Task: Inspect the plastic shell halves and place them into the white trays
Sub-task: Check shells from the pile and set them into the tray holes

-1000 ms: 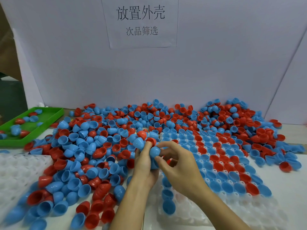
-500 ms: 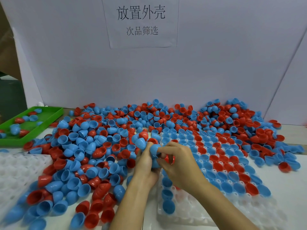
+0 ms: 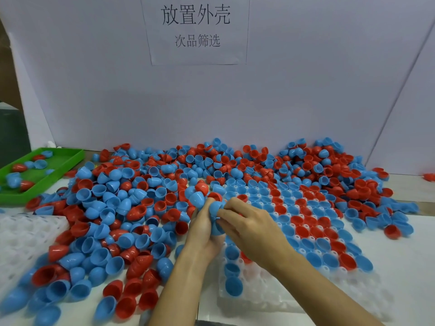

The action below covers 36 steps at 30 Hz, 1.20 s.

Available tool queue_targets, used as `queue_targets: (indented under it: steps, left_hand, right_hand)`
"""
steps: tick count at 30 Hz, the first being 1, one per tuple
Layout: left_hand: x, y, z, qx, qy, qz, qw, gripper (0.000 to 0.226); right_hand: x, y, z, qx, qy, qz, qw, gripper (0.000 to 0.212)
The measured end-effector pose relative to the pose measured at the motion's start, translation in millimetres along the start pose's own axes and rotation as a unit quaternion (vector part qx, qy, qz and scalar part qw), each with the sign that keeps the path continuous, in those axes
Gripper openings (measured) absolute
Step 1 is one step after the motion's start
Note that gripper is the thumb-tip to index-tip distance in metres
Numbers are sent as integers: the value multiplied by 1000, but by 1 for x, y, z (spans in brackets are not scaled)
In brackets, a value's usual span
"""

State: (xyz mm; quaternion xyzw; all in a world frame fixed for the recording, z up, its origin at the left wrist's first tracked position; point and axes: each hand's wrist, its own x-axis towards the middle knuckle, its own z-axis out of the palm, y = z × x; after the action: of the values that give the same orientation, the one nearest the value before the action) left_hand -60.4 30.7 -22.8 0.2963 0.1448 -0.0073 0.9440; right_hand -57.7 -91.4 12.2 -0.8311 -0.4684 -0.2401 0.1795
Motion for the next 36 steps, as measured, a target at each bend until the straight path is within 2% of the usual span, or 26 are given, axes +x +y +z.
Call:
queue_targets:
  steps: [2,4,6,9,13,17,22,27,33,36]
  left_hand:
    - [1,3,0,6,0,0,1000,35]
    - [1,6,-2,25,-6,9,1000,45]
    - [3,10,0,26,10,27,999,35]
    - [8,9,1,-15,55,62,996,17]
    - [10,8,1,-23,58,63,996,16]
    - [9,6,0,-10,50,72,996,21]
    - [9,4,0,20,49,86,995,27]
    - [9,4,-1,23,51,87,995,26]
    - [8,4,-1,25,49,85,995,23]
    - [9,3,-1,29,43,87,995,23]
  right_hand:
    - [1,-2,-2,4,-8,-1,1000,18]
    - [1,-2,-7,9,-20,15,1000,16]
    - [-2,1,-17,16,-52,61,997,16]
    - [-17,13,-38,14,-161,123,979,17]
    - [-35,9,-57,-5,-292,157,943,20]
    - [-40,-13,-44,-47,-357,130,924,19]
    - [-37,-16,-36,-80,-382,137,911,16]
    - [-32,-13,-46,-50,-367,156,915,21]
    - [-35,-19,-43,-77,-365,136,918,19]
    - [-35,-11,-47,-47,-351,164,921,22]
